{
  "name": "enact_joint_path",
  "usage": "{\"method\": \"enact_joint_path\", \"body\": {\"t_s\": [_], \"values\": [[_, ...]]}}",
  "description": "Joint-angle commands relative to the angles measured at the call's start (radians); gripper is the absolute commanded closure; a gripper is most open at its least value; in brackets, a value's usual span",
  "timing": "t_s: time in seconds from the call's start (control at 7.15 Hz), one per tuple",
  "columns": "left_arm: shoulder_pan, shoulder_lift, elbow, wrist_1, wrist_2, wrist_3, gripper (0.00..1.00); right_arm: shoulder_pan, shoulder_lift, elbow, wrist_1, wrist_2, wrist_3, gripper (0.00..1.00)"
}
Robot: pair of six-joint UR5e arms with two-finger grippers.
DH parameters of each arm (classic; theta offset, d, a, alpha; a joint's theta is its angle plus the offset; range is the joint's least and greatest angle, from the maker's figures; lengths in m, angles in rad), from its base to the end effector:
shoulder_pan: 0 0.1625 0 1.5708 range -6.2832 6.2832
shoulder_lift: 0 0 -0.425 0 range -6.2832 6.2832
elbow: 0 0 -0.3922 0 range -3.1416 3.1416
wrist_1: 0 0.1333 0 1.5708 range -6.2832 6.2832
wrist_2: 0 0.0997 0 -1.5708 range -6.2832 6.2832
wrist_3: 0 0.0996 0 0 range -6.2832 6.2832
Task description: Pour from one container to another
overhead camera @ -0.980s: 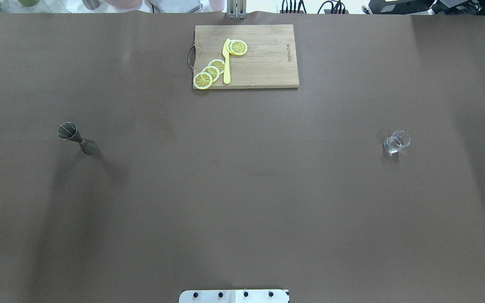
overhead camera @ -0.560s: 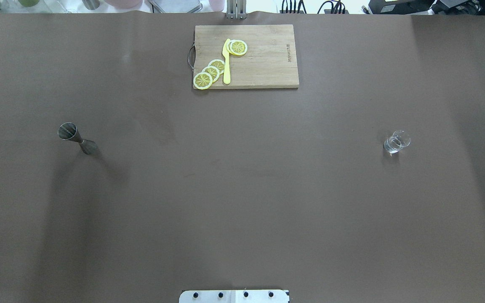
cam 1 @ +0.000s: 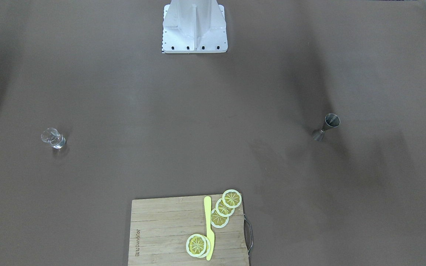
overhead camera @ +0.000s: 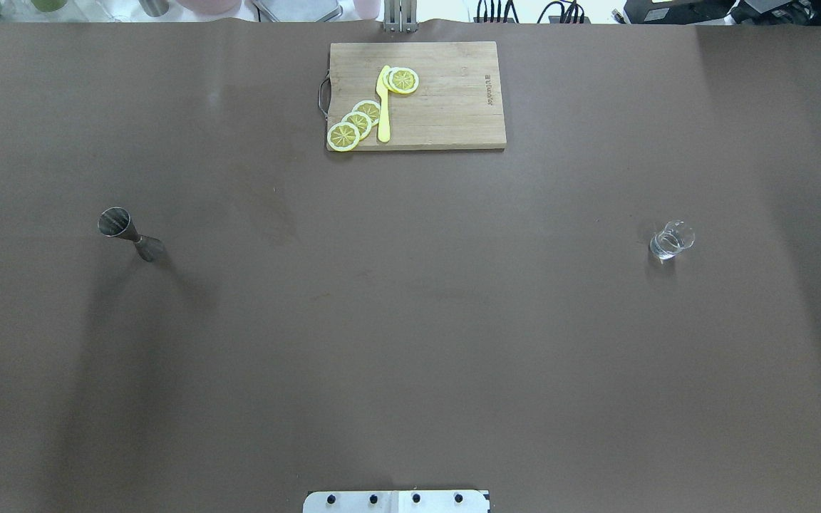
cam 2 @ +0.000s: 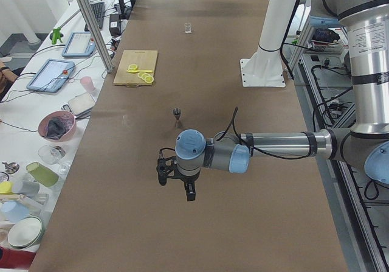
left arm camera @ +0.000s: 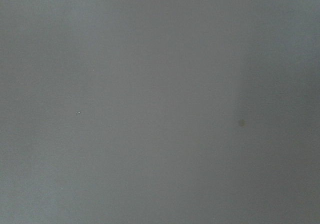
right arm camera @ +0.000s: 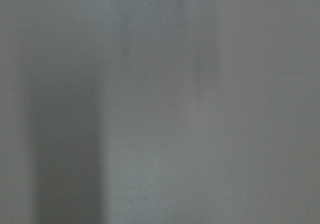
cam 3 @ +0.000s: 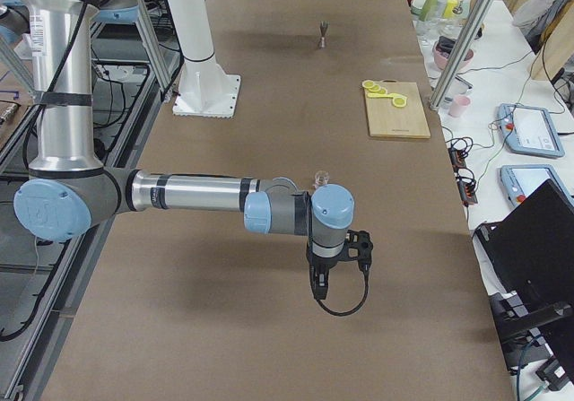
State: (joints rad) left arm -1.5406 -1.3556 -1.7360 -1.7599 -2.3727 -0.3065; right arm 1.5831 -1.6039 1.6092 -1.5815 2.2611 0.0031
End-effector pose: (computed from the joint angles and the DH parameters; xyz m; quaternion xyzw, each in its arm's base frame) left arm -0.0493 -0.4110 0.6521 -0.0022 0.3946 -0.0996 0.9134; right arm 0.0757 -0.4765 0.6625 -0.0010 -0.3383 0.0082 0.9410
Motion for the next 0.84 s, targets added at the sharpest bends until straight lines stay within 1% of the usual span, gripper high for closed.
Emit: {"method": "enact_joint_path", "body": {"t_s": [0.0, 0.42, 0.7], "values": [[0.0, -0.007, 0.018, 0.006, 0.001, 0.001, 0.02, 0.002, -0.001, 0.0, 0.0, 0.0, 0.0, 0.0], [0.0, -0.007, 0.01, 0.0, -0.002, 0.001, 0.02, 0.002, 0.001, 0.0, 0.0, 0.0, 0.0, 0.0], [0.026, -0.008, 0.004, 0.0, 0.001, 0.001, 0.02, 0.002, -0.001, 0.0, 0.0, 0.0, 0.0, 0.0]]}}
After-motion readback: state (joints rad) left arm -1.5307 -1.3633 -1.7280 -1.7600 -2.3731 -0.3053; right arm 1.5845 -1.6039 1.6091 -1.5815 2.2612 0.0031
